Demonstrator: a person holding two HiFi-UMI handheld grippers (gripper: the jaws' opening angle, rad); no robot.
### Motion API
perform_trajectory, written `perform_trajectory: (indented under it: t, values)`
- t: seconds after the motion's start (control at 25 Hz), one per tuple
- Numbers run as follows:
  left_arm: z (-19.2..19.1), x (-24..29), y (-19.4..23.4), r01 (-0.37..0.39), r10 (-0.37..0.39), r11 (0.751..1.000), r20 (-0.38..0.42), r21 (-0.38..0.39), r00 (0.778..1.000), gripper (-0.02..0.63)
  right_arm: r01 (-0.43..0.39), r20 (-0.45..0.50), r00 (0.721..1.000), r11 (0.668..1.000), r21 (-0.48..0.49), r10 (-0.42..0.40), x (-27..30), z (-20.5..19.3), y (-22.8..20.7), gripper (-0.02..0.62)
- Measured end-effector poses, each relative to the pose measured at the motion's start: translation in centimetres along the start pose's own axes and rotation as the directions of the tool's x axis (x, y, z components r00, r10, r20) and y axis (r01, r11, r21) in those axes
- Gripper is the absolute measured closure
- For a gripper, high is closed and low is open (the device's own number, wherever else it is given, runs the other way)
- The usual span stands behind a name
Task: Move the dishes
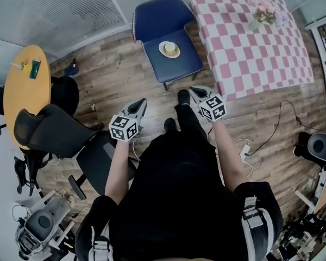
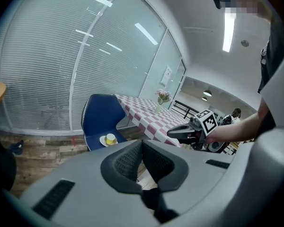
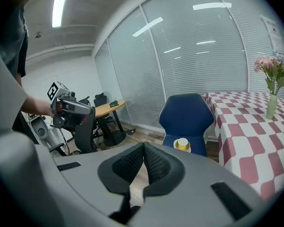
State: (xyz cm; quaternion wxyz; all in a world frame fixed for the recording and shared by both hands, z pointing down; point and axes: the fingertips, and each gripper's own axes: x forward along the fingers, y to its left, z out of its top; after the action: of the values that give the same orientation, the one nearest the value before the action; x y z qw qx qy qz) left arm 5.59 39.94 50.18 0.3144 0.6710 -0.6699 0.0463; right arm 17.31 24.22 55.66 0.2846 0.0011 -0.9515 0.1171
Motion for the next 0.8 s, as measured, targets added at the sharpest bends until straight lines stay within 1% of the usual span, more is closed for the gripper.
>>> perform_trajectory:
  t: [0.2,0.4,0.6,0.8]
  values:
    - [1.7,1.4,1.7,-0.028,0.028,1.0,0.006,-0.013,1.0,0.584,-0.014,-0.001,1.0,1.0,-0.013,0.014,1.9,1.7,-2.1,0.58]
    - [4.0,4.1,2.9,-0.044,0.044,0.999,0.007,-0.019,0.999,0.584,-0.039,-0.007,0.999,0.999,-0.025,0.038,4.2,3.7,-5.1,0.58]
    - [6.0,7.2,4.1,-0.065,0.065,0.997,0.001,-0.038,0.998,0.584,-0.068,-0.043,0.997,0.996,-0.05,0.066,6.3,4.7,-8.1,0.58]
    - [8.5,10.6,5.5,-0.094,0.094,0.994,0.003,-0.056,0.996,0.584,-0.1,-0.072,0.993,0.992,-0.076,0.094,8.7,6.3,-12.0,0.58]
